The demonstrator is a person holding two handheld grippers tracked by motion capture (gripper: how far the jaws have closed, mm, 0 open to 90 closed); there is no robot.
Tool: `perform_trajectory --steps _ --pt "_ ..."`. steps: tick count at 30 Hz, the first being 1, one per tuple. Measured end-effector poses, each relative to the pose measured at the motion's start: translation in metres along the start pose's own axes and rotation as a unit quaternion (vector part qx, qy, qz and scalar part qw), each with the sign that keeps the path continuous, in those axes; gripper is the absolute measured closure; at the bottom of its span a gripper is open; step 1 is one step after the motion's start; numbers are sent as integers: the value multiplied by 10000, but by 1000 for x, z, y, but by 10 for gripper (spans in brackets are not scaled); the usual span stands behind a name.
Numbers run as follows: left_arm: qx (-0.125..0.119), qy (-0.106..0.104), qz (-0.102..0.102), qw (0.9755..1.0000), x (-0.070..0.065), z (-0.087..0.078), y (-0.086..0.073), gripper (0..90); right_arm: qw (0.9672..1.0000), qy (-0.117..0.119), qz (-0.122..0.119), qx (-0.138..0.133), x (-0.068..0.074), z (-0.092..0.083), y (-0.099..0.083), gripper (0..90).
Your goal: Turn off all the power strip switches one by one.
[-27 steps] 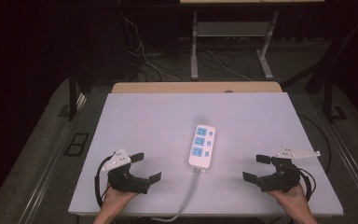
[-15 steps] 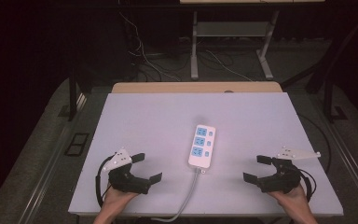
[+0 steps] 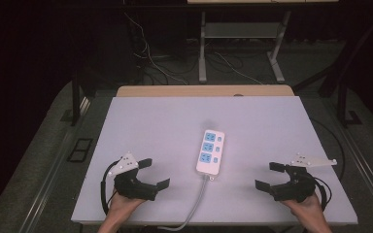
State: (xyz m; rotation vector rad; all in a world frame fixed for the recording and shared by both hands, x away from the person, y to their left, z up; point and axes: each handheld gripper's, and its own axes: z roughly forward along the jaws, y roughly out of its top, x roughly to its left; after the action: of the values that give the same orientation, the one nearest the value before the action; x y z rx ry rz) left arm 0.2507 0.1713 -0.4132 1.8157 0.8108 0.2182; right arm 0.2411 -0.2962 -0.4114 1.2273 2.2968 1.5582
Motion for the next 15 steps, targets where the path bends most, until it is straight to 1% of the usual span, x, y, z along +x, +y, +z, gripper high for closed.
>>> perform_trajectory --steps 3,6,9,15 --pt "34 -3 45 10000 -2 1 3 0 10000 -10 22 -14 -2 -2 -1 0" --pt "63 5 49 10000 -3 2 5 0 10000 -55 38 6 -4 -2 -1 0" --pt "168 -5 94 9998 -3 3 6 0 10000 -60 42 2 -4 -3 -1 0" --pt "318 -49 92 9994 -3 5 11 0 10000 -23 12 44 -4 -1 -2 1"
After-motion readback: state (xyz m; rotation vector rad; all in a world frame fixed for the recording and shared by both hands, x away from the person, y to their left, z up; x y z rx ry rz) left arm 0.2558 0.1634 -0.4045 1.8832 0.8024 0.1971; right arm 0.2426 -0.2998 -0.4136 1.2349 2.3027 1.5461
